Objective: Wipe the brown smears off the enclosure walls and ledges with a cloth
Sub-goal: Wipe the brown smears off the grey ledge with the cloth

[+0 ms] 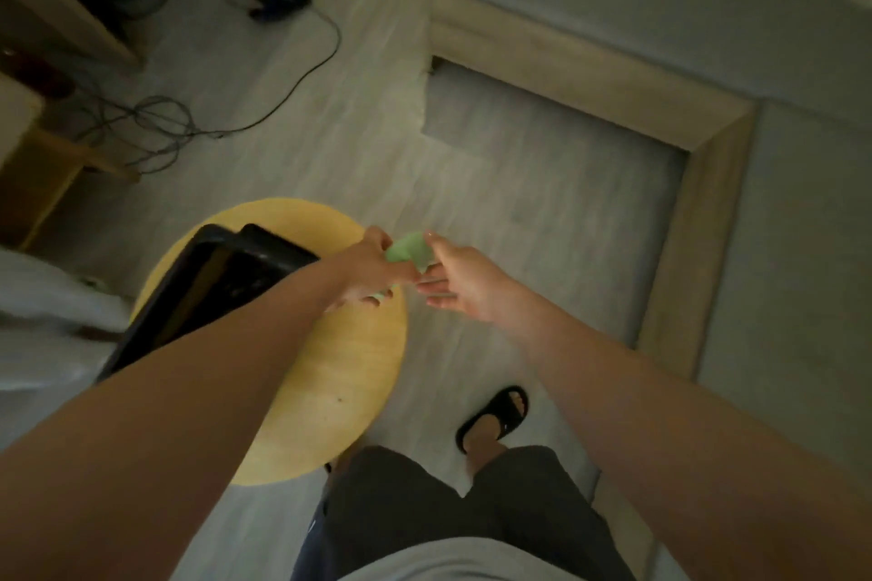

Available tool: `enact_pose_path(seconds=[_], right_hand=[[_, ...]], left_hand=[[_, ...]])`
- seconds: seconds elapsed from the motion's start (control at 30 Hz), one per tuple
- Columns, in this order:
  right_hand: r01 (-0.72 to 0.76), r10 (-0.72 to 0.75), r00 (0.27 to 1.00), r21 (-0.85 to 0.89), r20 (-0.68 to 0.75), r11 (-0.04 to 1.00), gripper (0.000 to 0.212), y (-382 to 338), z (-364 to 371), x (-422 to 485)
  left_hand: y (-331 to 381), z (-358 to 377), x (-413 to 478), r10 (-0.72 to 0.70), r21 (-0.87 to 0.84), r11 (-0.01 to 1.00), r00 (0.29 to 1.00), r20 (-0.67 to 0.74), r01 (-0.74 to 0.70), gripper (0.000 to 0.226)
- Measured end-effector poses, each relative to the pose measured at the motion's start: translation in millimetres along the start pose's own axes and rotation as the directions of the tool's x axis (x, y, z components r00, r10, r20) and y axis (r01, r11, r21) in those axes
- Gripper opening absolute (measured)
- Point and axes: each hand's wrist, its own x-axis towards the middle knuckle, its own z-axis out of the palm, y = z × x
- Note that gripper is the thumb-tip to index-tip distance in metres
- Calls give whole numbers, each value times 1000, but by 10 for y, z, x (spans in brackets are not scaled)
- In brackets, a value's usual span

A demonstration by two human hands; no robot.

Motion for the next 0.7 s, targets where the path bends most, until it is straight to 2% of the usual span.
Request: enact_pose_path(seconds=[0.1,0.2,0.27,0.33,0.4,0.47,0.6,0.63,0.7], right_hand=[[143,-115,978,158,-175,977,29,-73,-1173,-316],[268,-176,939,308,-296,913,14,-148,-2188,-691],[357,-200,909,437,-365,826,14,-199,-2850,-957],[438,-205,878,552,-433,710,19,-240,-3430,-1179],[496,-211,853,613,-478,615,40,-296,-3819,-1329],[548,-233,825,632,-514,548,52,-369,-4231,-1490],[665,-365,742,547,-563,508,45,-575,-4873,-1654],[683,-386,725,518,-571,515,43,-641,-4993,-1659],[689,-379,707,460,-597,561,40,-781,-5248,-1619]], left_hand=[[1011,700,199,236,44,970,971,21,-237,31],[1831,1273,321,377,-77,926,917,130,-370,22],[2406,1665,353,428,-150,903,873,235,-402,29],[2975,2038,354,457,-204,889,826,331,-411,48],[3429,2294,348,455,-285,886,801,389,-365,60],[3927,2530,393,444,-287,894,773,453,-345,37],[4746,2773,700,427,-144,894,708,563,-425,57],[4924,2814,819,440,-116,877,685,581,-466,52],[5315,2872,1061,491,-59,835,691,530,-547,35]])
